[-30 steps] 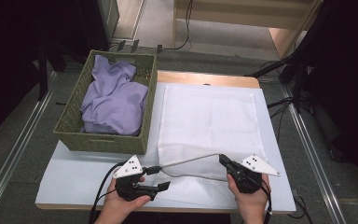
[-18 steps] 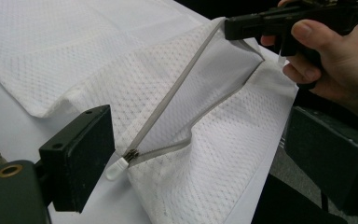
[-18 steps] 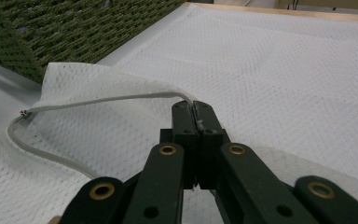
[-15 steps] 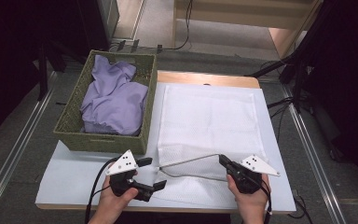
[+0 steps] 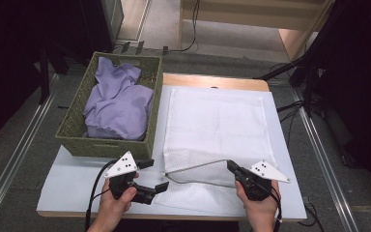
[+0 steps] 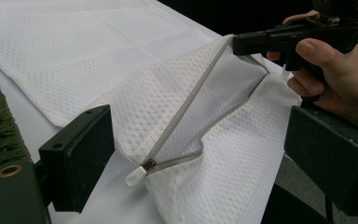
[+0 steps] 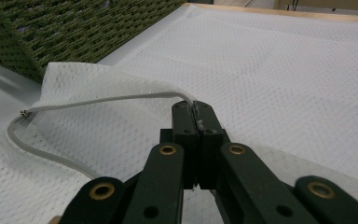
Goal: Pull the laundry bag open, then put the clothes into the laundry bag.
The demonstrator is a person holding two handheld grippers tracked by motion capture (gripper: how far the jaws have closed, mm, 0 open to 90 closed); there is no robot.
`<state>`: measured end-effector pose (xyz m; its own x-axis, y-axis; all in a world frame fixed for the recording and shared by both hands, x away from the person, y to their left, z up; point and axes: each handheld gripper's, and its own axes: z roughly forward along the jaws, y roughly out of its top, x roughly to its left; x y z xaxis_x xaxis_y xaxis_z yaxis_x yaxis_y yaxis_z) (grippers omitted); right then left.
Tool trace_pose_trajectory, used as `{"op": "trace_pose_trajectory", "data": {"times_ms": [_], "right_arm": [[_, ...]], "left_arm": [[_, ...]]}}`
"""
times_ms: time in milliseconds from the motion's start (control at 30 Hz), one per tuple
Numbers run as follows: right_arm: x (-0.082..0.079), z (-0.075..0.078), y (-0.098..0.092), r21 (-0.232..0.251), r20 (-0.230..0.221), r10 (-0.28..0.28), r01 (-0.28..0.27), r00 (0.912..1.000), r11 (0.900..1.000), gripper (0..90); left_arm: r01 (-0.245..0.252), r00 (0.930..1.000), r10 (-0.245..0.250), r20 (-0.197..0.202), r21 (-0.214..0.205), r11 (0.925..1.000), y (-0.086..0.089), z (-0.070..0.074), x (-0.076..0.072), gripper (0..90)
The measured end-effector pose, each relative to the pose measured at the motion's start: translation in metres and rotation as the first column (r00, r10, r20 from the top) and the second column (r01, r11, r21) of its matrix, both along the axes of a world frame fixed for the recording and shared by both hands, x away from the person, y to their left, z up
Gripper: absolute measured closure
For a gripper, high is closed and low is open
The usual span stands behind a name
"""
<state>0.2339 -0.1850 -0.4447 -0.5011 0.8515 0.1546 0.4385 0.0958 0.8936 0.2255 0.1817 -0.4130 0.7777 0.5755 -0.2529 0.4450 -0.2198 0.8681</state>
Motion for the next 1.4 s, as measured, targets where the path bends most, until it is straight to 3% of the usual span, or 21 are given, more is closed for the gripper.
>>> {"op": "trace_pose_trajectory", "data": {"times_ms": [233,433,733,900,1067,1400], "right_arm": [[0.000,0.000,0.000,-0.001,0.001,0.001,-0.001,1.0000,1.0000,90.0],[-0.001,0.001,0.000,-0.005,0.003,0.002,-0.002,1.0000,1.0000,90.0],[0.000,0.001,0.001,-0.001,0.002,0.006,-0.006,1.0000,1.0000,90.0],[0.000,0.001,0.000,0.002,0.002,0.007,-0.007,1.0000,1.0000,90.0],[-0.001,0.002,-0.001,0.004,-0.001,0.009,-0.009,1.0000,0.9999,90.0],[-0.002,0.001,-0.005,0.007,0.001,0.009,-0.009,1.0000,0.9999,90.0]], "left_arm": [[-0.019,0.9997,0.019,0.012,-0.007,0.9998,0.005,0.007,0.001,8.9],[-0.037,0.9982,0.038,0.046,-0.011,0.9992,0.013,0.022,0.007,8.9],[-0.106,0.9910,0.107,0.080,-0.019,0.9942,0.027,0.045,0.032,8.9],[-0.161,0.9828,0.162,0.088,-0.025,0.9867,0.037,0.055,0.054,9.0],[-0.227,0.9685,0.229,0.098,-0.032,0.9734,0.047,0.062,0.076,9.0],[-0.305,0.9499,0.306,0.064,-0.026,0.9521,0.066,0.067,0.120,9.0]]}}
